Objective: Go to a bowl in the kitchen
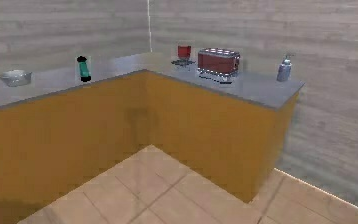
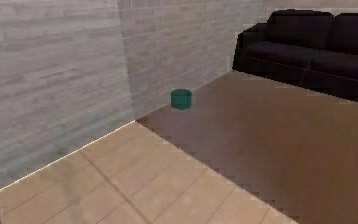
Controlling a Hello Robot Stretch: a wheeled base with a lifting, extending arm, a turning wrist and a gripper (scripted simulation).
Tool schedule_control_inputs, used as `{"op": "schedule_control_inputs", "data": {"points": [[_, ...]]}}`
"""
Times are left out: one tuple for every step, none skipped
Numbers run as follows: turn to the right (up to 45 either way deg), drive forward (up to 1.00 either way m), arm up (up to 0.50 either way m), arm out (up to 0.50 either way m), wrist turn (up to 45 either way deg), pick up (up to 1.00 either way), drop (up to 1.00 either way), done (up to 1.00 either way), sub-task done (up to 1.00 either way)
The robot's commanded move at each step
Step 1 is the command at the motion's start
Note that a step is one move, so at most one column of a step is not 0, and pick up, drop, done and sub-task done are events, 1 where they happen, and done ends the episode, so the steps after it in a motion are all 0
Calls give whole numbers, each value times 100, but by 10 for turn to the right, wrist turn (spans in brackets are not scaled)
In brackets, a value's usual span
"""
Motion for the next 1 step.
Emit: {"op": "schedule_control_inputs", "data": {"points": [[-450,0,0,0,0,0,0,0,0]]}}
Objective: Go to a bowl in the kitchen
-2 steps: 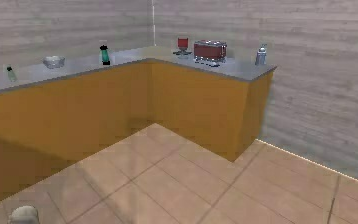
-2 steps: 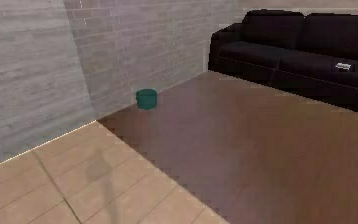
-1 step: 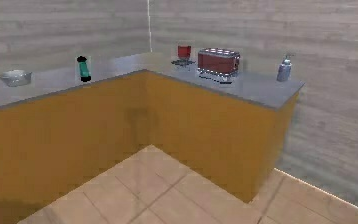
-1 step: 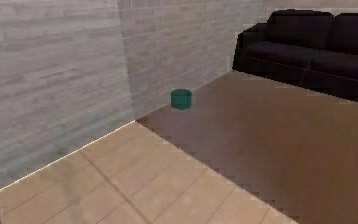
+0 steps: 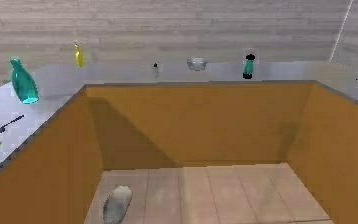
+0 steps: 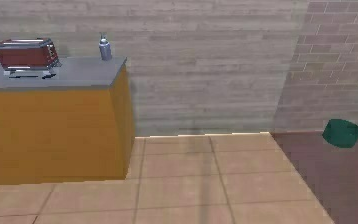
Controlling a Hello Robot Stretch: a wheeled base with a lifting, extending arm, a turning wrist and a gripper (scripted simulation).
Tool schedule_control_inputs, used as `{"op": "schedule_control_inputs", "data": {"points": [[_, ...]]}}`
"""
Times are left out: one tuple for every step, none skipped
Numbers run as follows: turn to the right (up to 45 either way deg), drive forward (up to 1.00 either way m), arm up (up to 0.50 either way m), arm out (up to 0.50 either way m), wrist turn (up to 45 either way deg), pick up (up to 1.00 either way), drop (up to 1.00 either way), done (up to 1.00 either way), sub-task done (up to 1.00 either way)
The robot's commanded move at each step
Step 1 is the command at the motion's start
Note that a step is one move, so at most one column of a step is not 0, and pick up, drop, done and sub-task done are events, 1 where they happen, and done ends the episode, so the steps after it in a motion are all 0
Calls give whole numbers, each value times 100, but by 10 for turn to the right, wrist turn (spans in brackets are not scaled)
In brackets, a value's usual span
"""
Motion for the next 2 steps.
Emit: {"op": "schedule_control_inputs", "data": {"points": [[-30,0,0,0,0,0,0,0,0],[0,100,0,0,0,0,0,0,0]]}}
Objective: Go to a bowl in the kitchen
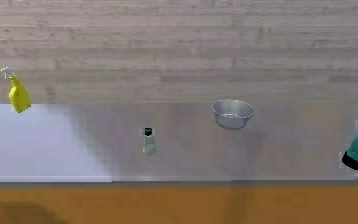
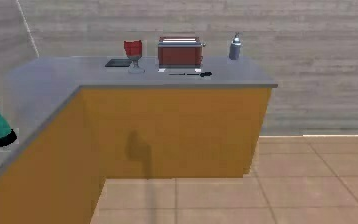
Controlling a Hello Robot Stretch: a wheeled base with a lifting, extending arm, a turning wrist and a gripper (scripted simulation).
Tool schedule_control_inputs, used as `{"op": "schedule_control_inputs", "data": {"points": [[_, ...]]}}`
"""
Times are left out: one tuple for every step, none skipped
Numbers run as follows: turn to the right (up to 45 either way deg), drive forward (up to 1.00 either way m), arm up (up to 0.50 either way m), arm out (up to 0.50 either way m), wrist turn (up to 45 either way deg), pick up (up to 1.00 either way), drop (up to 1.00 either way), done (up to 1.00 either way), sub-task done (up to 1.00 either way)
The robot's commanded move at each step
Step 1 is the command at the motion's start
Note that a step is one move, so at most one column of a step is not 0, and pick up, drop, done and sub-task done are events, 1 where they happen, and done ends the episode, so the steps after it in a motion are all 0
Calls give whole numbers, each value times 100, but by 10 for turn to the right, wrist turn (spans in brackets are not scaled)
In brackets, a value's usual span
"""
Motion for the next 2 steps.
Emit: {"op": "schedule_control_inputs", "data": {"points": [[150,0,0,0,0,0,0,0,0],[0,0,0,0,0,0,0,100,0]]}}
